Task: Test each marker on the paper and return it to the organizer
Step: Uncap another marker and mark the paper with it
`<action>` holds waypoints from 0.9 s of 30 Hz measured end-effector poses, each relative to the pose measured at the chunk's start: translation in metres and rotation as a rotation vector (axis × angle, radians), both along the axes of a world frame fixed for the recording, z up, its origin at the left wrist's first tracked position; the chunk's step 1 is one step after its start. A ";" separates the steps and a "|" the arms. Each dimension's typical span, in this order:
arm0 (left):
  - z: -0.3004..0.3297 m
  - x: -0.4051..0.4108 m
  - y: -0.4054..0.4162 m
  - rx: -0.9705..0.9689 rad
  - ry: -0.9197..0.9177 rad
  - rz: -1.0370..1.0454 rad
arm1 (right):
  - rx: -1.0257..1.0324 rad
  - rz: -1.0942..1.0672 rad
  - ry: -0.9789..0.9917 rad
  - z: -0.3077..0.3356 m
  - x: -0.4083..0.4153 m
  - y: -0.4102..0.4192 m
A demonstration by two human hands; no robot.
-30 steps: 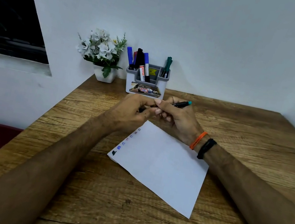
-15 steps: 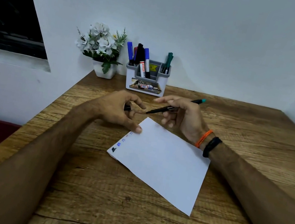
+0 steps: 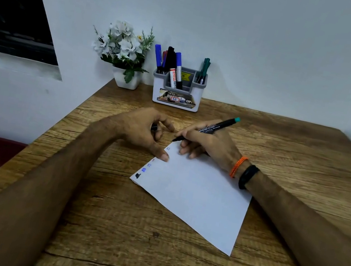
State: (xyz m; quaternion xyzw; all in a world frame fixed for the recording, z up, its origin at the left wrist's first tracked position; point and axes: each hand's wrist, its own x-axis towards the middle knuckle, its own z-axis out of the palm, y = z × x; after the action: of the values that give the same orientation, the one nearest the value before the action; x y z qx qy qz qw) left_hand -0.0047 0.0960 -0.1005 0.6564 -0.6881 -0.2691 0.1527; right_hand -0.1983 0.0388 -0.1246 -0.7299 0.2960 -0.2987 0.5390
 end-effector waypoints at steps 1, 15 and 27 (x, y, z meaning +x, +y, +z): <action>0.000 0.000 0.000 0.000 -0.002 -0.001 | -0.035 -0.014 0.021 -0.001 0.000 0.001; -0.002 -0.001 -0.001 -0.029 -0.034 -0.003 | -0.106 -0.103 0.093 -0.011 0.003 0.000; -0.003 -0.002 -0.001 -0.041 -0.048 -0.005 | -0.141 -0.094 0.142 -0.007 0.002 0.006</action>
State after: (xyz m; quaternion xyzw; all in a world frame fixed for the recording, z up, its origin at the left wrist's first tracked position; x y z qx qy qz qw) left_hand -0.0066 0.0946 -0.1035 0.6578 -0.6983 -0.2396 0.1488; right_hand -0.1968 0.0451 -0.1311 -0.7708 0.3455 -0.2911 0.4492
